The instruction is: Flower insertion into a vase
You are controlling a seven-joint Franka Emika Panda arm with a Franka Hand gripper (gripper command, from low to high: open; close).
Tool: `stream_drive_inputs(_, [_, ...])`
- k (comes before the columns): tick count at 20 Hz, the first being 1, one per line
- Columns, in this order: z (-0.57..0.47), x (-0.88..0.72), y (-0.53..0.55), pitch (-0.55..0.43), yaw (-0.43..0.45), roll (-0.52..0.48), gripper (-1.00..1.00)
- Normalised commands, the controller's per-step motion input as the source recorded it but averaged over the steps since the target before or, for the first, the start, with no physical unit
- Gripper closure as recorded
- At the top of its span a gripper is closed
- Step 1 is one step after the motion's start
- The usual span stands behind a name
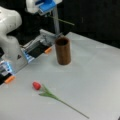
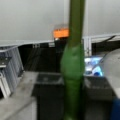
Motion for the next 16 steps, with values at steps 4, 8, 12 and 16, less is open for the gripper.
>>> stream_drive_inputs(4, [-0.11,-0.25,0.08,-0.083,-0.103,0.083,1.0])
stream_drive_inputs(8, [-0.11,-0.25,0.08,-0.083,-0.103,0.083,1.0])
stream_drive_inputs(12, [-0.11,-0.25,0.08,-0.083,-0.103,0.083,1.0])
stream_drive_inputs(16, [-0.11,-0.25,0.08,-0.083,-0.103,0.083,1.0])
